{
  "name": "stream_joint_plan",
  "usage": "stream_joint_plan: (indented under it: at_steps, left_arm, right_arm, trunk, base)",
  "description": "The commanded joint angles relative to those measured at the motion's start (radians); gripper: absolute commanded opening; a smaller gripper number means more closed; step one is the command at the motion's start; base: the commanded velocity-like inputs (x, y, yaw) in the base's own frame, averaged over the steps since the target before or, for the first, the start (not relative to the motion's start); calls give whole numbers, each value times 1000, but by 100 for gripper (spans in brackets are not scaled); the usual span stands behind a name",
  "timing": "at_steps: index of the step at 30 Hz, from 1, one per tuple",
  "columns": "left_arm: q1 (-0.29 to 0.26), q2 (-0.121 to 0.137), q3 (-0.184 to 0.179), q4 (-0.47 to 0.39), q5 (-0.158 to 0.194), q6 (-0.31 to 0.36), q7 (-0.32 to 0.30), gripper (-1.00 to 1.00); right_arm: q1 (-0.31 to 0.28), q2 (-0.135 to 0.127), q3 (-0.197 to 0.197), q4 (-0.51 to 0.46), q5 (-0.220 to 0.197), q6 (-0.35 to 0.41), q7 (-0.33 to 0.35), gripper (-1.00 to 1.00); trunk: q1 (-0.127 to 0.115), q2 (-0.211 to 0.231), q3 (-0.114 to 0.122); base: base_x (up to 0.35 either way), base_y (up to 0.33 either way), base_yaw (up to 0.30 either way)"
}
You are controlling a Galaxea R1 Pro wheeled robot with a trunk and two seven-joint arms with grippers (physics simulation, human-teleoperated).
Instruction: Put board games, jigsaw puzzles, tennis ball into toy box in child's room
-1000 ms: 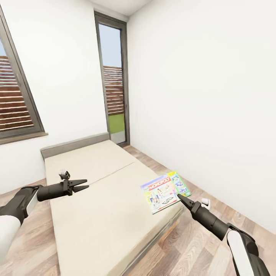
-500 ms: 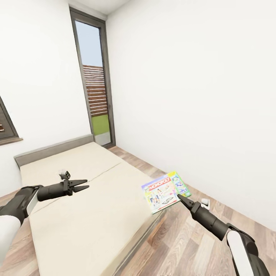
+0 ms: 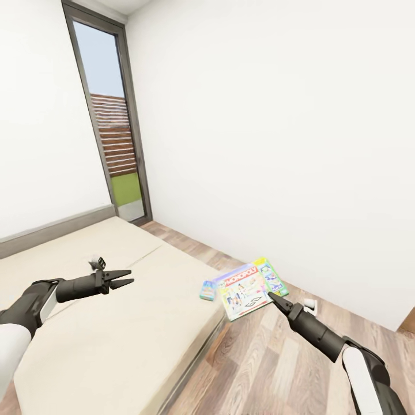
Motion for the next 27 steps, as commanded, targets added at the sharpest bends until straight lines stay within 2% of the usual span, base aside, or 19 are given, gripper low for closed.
stream_joint_plan:
  at_steps: [1, 22, 27]
  left_arm:
    - [-1, 1, 0, 0, 0, 11, -4, 100]
    - [-1, 1, 1, -1, -1, 11, -4, 100]
    - [0, 1, 0, -1, -1, 11, -4, 100]
  right_arm:
    - [-1, 0, -3, 0, -6, 8, 3, -100]
    - [-1, 1, -14, -3, -4, 7, 2, -100]
    - [-1, 0, -15, -1, -5, 7, 2, -100]
  trunk:
    - [1, -2, -3]
    - [1, -2, -19]
    - [1, -2, -23]
  base:
    - [0, 0, -257]
    - [0, 0, -255]
    - [0, 0, -62]
